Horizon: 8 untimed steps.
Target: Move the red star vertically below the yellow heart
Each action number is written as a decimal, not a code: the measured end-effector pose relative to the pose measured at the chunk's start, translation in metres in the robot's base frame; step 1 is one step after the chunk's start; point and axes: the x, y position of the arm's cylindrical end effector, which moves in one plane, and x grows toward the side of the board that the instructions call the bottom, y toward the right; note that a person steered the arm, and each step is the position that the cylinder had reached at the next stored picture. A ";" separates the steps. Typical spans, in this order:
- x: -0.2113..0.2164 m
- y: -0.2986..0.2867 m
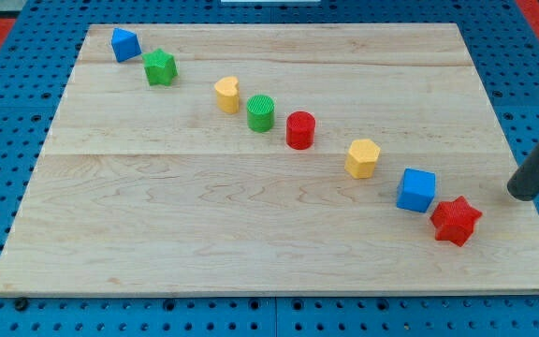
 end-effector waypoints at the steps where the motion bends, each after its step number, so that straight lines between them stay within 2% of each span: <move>1: -0.008 -0.002; 2: -0.009 -0.004; 3: -0.010 -0.048; 4: -0.011 -0.027; 5: 0.004 0.032; 6: 0.042 -0.019; 7: 0.053 -0.108; 8: 0.046 -0.158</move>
